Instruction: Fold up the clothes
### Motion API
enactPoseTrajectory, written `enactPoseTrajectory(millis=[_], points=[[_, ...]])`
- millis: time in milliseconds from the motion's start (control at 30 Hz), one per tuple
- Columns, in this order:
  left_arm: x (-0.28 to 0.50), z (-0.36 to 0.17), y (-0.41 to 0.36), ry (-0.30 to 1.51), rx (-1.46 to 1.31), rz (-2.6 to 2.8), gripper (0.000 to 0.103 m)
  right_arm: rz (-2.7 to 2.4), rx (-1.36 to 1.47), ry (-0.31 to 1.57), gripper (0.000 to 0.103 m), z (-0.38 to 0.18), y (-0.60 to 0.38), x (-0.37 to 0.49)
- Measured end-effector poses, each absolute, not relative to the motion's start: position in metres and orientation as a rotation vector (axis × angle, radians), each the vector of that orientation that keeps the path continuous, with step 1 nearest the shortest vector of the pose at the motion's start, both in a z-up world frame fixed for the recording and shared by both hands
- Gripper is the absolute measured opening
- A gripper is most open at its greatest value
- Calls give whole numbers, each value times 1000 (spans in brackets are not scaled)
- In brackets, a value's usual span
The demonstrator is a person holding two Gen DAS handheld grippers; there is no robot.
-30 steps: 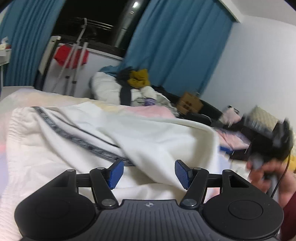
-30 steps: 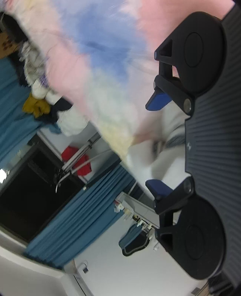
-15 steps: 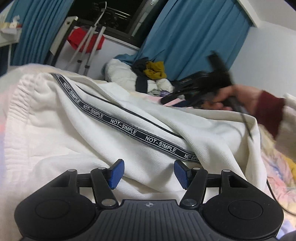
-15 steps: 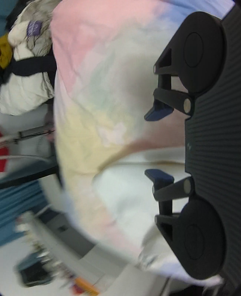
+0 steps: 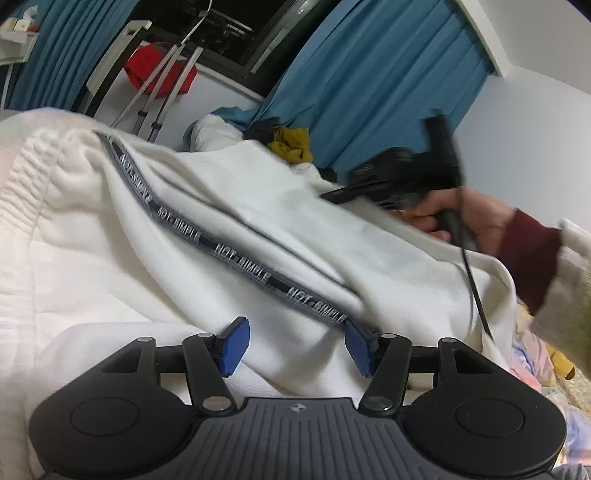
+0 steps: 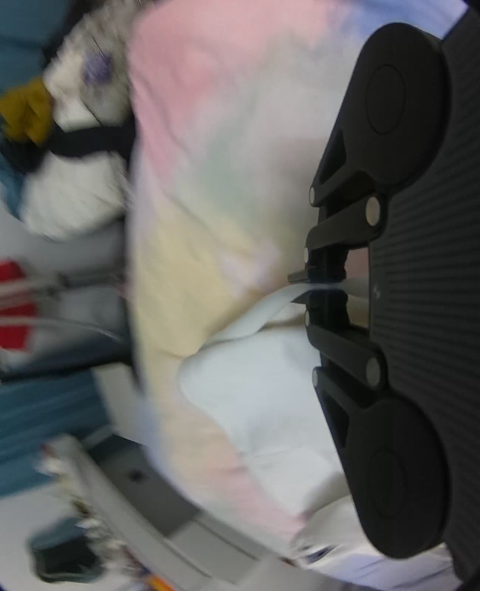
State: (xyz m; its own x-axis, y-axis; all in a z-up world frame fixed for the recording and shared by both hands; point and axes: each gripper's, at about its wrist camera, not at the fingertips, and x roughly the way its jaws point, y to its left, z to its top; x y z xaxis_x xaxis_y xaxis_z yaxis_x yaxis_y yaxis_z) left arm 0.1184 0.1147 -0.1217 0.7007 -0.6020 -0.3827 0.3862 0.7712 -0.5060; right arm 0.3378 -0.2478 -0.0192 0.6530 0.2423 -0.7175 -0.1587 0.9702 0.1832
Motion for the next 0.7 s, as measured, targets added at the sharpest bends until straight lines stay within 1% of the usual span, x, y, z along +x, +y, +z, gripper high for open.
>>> enactPoseTrajectory(millis=[200, 300, 400, 500, 567, 633, 700], points=[[101, -109, 107, 516, -364, -563, 59, -7, 217, 546, 5, 46, -328, 260], [93, -105, 101, 517, -325, -550, 59, -177, 289, 409, 5, 49, -379, 207], [90, -103, 94, 533, -297, -538, 59, -366, 452, 278, 5, 28, -441, 145], [85, -100, 88, 538, -256, -516, 59, -567, 648, 200, 5, -13, -495, 79], [80, -98, 88, 545, -243, -499, 60, -677, 738, 223, 6, -43, -519, 44], [74, -94, 88, 552, -238, -474, 61, -774, 805, 294, 6, -75, -540, 18], [70, -89, 92, 557, -252, -445, 61, -810, 846, 325, 6, -86, -544, 8]])
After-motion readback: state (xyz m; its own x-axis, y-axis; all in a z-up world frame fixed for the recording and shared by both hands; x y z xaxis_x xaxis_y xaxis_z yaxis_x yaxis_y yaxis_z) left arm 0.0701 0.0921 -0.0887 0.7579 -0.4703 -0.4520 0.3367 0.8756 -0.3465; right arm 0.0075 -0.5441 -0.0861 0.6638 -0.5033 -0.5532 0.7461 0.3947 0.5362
